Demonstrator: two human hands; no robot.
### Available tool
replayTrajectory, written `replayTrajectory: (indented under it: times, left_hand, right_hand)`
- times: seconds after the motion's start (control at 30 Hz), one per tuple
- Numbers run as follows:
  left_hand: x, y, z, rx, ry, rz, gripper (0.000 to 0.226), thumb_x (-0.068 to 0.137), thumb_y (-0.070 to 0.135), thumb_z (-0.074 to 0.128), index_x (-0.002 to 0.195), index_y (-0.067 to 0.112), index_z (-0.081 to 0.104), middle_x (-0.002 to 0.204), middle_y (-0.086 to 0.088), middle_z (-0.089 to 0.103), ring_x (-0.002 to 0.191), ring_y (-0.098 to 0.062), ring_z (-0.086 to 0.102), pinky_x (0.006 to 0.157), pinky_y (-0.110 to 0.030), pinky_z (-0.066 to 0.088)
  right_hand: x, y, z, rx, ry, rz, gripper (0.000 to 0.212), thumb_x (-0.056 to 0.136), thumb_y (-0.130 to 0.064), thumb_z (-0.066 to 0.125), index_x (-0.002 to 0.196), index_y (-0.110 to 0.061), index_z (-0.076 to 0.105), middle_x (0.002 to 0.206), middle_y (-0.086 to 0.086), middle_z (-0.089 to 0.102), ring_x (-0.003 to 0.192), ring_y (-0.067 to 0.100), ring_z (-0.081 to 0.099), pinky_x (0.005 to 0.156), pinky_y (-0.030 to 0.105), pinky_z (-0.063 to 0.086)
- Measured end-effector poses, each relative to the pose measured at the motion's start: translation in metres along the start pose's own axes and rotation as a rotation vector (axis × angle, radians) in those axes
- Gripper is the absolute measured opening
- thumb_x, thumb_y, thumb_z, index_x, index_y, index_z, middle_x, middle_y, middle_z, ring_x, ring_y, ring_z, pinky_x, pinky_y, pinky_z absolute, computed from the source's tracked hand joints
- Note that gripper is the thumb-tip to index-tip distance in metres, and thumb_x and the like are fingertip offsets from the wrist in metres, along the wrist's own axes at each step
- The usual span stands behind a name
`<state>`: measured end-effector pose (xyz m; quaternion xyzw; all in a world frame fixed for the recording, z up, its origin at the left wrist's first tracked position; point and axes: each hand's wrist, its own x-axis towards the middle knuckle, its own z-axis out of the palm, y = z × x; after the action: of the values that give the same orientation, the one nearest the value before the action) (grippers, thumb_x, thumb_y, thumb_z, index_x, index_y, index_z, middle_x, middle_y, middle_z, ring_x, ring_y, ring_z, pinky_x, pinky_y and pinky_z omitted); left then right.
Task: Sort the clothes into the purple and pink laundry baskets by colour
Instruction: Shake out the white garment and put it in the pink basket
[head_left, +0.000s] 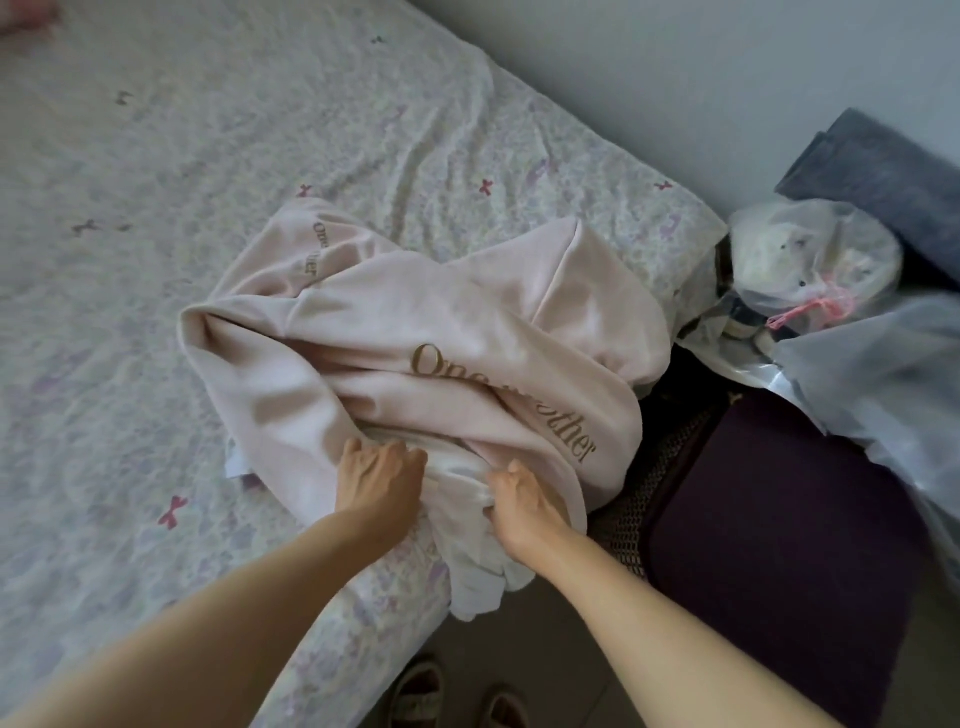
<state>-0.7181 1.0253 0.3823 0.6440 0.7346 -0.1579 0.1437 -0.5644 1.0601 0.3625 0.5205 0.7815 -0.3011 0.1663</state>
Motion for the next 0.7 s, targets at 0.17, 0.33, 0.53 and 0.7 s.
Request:
replayTrajectory:
  times: [0.17,0.33,0.53,0.7]
  left_hand:
    - [-0.008,0.003,-0.006,-0.130,-0.061,-0.081,0.055,0.080,0.035,0.062,0.128,0.024,0.039,0.119,-0.001,0.052,0.106,-0.022,0.057,0.089,-0.035,0.030]
    - [-0.013,0.022,-0.039,-0.377,0.200,-0.013,0.053,0.080,0.046,0.064,0.124,0.028,0.042,0.125,0.004,0.051,0.119,-0.018,0.049,0.105,-0.042,0.023]
    - [-0.026,0.034,-0.098,-0.829,0.479,-0.054,0.005,0.087,0.014,0.055,0.089,0.011,0.052,0.084,-0.015,0.066,0.083,-0.039,0.060,0.067,-0.041,0.043]
    - [-0.046,0.019,-0.148,-0.980,0.591,-0.078,0.007,0.084,0.013,0.053,0.084,0.017,0.059,0.077,-0.002,0.062,0.082,-0.031,0.060,0.065,-0.036,0.043]
  right_hand:
    - [-0.007,-0.006,-0.028,0.400,0.180,0.086,0.006,0.096,-0.017,0.045,0.093,-0.013,0.049,0.086,0.001,0.052,0.081,0.019,0.051,0.057,0.022,0.034]
    - [-0.024,-0.025,-0.079,0.783,0.205,-0.006,0.033,0.089,-0.027,0.060,0.061,-0.015,0.045,0.059,-0.002,0.043,0.057,0.012,0.041,0.057,0.026,0.033]
    - [-0.053,-0.043,-0.130,1.017,0.263,-0.058,0.023,0.077,-0.024,0.074,0.081,-0.003,0.066,0.080,0.014,0.068,0.078,0.026,0.064,0.073,0.040,0.053]
    - [-0.080,-0.042,-0.163,0.646,0.089,-0.090,0.024,0.077,-0.006,0.073,0.099,-0.008,0.064,0.088,0.004,0.061,0.079,0.014,0.057,0.059,0.014,0.042]
